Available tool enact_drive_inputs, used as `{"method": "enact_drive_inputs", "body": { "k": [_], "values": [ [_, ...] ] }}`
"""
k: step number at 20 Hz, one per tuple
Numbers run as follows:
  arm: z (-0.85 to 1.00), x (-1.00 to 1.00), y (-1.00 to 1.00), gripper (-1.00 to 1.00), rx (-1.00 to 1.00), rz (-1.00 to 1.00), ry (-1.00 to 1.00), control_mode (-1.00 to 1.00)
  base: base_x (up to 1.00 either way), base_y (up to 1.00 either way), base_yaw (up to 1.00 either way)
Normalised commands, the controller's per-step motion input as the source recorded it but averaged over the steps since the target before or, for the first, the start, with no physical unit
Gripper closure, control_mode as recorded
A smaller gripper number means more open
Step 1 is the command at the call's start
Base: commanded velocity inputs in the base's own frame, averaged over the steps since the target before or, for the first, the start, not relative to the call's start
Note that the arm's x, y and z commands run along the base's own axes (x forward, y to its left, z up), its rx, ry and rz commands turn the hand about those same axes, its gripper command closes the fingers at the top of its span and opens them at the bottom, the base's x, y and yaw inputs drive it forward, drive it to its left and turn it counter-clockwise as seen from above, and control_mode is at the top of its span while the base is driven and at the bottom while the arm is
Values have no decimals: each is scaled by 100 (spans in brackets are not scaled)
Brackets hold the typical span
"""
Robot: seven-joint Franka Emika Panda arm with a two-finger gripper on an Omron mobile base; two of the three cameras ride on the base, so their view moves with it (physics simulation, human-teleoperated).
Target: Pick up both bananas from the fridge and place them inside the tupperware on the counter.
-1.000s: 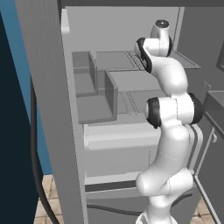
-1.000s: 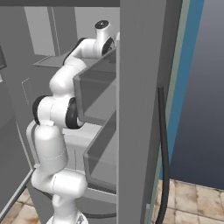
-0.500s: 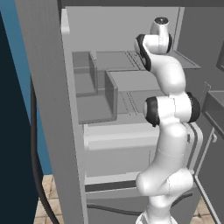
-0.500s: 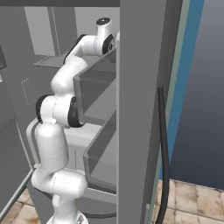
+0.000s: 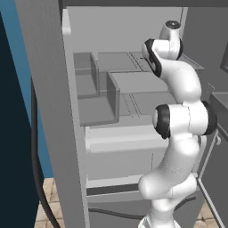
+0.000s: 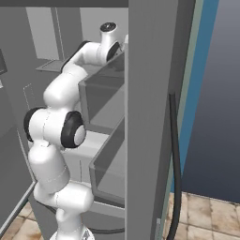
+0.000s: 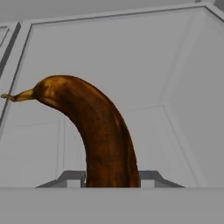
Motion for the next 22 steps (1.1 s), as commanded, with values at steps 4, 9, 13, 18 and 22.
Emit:
{"method": "enact_drive_inputs", "body": {
  "k": [4, 9, 13, 18, 22],
  "values": [
    [-11, -95, 0, 100, 3, 0, -5, -100, 0, 0, 0],
    [0, -99, 5, 100, 5, 0, -2, -100, 0, 0, 0],
    [10, -93, 13, 100, 1, -3, 0, -100, 0, 0, 0],
    [13, -90, 16, 100, 0, -6, 0, -100, 0, 0, 0],
    [8, -84, 18, 100, 0, -7, 0, -100, 0, 0, 0]
  ]
}}
